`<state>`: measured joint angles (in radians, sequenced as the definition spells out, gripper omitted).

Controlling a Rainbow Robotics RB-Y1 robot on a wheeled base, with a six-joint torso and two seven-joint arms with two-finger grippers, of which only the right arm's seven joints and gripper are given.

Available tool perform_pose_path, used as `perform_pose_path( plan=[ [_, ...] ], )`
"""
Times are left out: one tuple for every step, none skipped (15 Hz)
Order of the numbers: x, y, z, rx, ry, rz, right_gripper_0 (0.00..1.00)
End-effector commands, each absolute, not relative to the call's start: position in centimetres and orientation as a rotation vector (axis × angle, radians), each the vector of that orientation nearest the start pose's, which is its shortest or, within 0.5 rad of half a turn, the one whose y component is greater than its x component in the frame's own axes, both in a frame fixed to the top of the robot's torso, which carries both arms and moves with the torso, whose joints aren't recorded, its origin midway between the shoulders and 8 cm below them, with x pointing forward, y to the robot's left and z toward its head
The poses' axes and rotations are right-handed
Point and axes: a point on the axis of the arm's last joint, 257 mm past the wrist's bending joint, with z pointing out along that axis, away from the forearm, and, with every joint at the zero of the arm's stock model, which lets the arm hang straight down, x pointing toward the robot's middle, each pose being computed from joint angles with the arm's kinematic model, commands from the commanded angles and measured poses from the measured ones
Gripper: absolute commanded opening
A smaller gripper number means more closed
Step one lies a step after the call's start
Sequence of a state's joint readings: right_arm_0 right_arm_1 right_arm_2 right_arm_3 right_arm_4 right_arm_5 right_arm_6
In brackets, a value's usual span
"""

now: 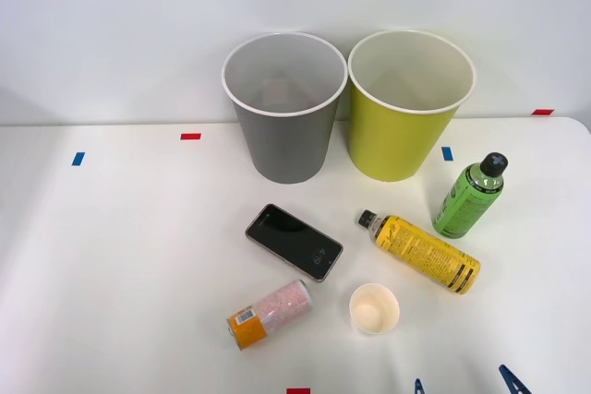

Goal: Put cans in the gray bin, plastic bottles in the light green bin

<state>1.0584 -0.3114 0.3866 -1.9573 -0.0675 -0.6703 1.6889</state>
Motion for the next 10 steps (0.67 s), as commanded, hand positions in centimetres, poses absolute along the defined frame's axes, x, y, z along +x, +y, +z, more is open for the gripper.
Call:
perform_pose_path(
  plan=[
    [20.5, -19.6, -27.1, -0.136, 1.587, 0.043, 1.00],
    [20.5, -19.6, -27.1, -0.136, 1.587, 0.043, 1.00],
    [20.5, -19.6, -27.1, -0.136, 1.587, 0.043, 1.00],
    [20.5, -19.6, -27.1, -0.136, 1.587, 0.043, 1.00],
    [20.8, -19.7, -28.1, -0.139, 1.602, 0.038, 1.00],
    [21.3, -19.7, -27.9, -0.143, 1.586, 0.032, 1.00],
    [21.8, -19.8, -27.7, -0.142, 1.576, 0.030, 1.00],
    [22.3, -20.3, -27.4, -0.139, 1.564, 0.020, 1.00],
    [23.2, -21.2, -26.9, -0.134, 1.545, 0.001, 1.00],
    [24.1, -21.8, -26.5, -0.127, 1.529, -0.007, 1.00]
  ],
)
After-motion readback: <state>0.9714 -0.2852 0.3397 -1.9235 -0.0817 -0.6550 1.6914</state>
